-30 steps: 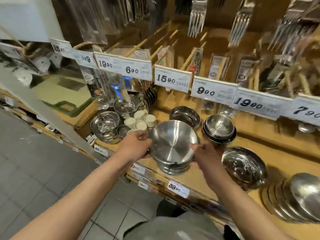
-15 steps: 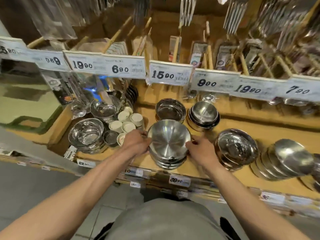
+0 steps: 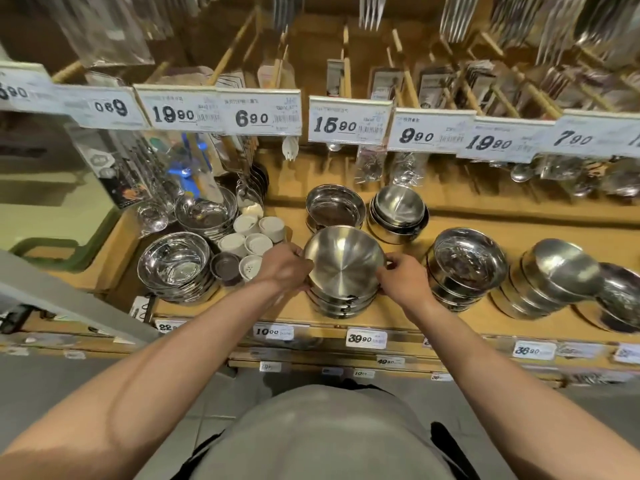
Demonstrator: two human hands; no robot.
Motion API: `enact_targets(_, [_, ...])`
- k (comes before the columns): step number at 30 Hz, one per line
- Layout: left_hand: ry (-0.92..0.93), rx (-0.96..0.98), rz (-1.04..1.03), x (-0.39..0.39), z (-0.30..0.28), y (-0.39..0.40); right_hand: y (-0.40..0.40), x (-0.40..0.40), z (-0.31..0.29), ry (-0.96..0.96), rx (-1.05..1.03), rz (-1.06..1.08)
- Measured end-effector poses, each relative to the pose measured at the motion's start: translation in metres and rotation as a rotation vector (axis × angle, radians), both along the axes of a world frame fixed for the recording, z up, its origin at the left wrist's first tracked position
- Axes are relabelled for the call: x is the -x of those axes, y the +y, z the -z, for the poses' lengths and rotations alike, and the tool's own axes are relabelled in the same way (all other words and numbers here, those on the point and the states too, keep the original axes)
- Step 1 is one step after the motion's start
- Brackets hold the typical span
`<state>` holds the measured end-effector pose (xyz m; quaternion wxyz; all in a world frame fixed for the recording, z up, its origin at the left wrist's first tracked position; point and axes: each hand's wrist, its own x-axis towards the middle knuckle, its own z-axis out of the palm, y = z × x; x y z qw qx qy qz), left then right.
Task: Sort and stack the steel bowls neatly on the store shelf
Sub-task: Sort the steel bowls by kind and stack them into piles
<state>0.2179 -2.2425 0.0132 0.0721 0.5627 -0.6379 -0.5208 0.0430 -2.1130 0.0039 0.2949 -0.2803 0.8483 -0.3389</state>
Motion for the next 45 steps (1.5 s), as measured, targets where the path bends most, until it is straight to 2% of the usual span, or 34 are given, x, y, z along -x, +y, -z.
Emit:
enact_targets(7, [0.077,0.003,-0.003,-0.001,0.003,-0.002,0.0,0.0,0.005,-0.011,-0.034,0.022])
enact_targets(20, [0.094,0.064,0.022,-0.001,0.008,0.002,0.004,-0.007,0.005,-0.002,-0.059,0.028])
enact_targets(30, [0.188,-0.174,0.017,-0.004,0.014,0.009,0.009,-0.014,0.005,-0.106,-0.008,0.083])
enact_targets(45, [0.188,-0.201,0.03,-0.007,0.019,0.01,0.02,-0.021,0.007,-0.167,0.046,0.094])
